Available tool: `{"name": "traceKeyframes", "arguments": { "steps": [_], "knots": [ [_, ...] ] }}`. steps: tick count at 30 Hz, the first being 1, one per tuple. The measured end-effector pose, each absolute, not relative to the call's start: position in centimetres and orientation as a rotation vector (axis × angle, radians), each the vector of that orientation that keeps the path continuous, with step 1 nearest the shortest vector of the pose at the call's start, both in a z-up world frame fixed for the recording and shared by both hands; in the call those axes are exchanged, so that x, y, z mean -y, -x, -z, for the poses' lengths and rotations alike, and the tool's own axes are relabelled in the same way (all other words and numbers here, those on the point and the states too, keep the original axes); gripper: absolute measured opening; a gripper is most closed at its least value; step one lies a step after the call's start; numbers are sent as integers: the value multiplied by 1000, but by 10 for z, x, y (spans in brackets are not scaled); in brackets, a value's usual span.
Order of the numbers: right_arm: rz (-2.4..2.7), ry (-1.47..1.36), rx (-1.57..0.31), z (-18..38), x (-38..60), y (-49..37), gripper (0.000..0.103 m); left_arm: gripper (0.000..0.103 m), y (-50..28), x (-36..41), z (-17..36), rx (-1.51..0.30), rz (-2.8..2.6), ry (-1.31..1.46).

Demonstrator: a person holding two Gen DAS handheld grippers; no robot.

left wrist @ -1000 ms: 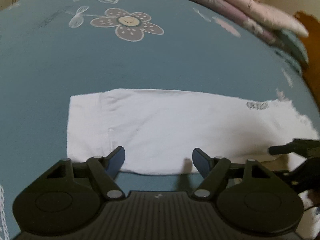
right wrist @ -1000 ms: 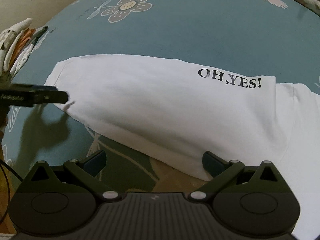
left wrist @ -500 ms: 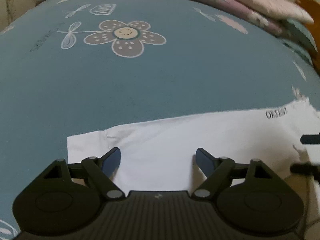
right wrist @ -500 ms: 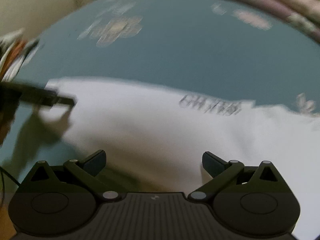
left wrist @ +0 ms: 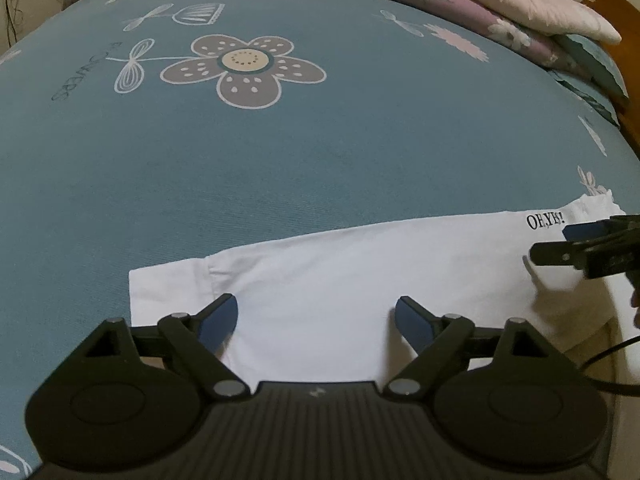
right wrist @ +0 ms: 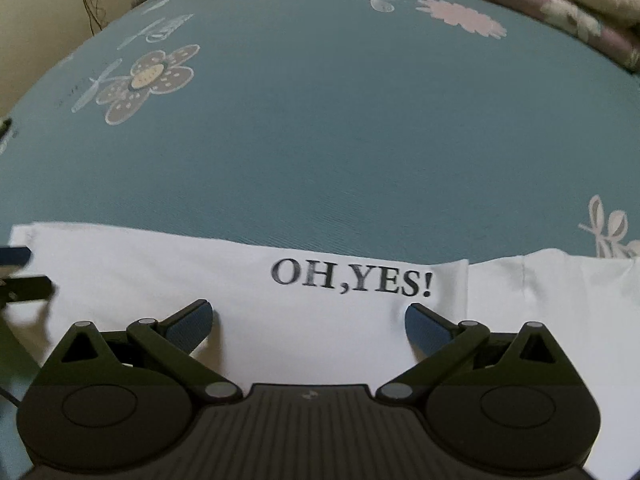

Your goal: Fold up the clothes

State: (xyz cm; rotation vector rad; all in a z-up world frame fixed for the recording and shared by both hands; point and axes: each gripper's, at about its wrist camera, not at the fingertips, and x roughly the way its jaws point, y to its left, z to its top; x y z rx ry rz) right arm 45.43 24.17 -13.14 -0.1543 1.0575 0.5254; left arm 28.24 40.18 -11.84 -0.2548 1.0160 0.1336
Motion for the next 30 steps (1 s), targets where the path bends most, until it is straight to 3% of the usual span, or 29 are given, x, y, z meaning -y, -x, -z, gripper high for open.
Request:
{"name": "traceKeyframes", "arguments": {
  "steps": [8,17,21,30],
  "knots": [
    [-414,137,-1002,108,-191,-463,103,86,-292,-397,116,-1064,-201,255],
    [-414,131,-986,147,-169,-501,103,89,-302,-381,119,-1084,-282,201],
    [-462,122,-953,138,-168,-520,103,89,-298,-366,107,-1088,-341,139],
    [-482,83,-946,84,-59,-441,103,89,-290,-260,61,-1012,-284,55]
  ]
}}
